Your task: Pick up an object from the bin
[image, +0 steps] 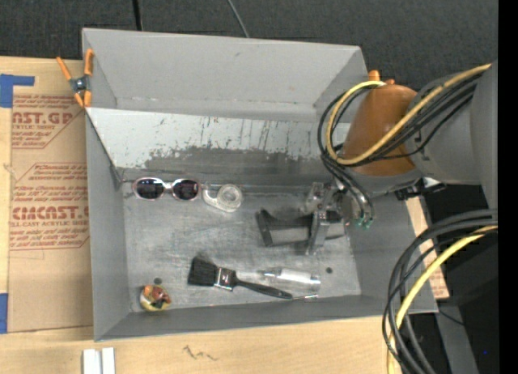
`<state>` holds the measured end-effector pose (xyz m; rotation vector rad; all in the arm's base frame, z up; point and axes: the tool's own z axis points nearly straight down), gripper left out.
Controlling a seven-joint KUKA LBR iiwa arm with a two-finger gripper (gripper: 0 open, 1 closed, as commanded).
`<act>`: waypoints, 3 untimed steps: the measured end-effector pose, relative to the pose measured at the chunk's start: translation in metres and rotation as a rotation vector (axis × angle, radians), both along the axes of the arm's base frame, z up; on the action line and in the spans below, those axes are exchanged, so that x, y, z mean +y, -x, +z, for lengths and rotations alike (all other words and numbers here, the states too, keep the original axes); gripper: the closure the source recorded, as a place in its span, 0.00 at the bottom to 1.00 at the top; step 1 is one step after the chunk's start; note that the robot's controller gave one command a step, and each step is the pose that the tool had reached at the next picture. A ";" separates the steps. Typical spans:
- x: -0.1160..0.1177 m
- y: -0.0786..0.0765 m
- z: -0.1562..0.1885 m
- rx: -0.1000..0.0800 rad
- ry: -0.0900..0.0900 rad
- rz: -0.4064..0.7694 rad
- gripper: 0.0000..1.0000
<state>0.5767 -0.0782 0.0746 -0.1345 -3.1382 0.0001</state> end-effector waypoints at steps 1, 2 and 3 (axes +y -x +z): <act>0.001 0.003 0.020 0.012 -0.002 -0.004 1.00; 0.000 0.002 0.042 0.006 -0.001 -0.003 1.00; 0.000 0.001 0.058 0.000 0.000 -0.003 1.00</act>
Offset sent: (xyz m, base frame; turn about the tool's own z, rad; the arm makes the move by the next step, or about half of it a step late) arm -0.0002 0.0000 0.0851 0.0000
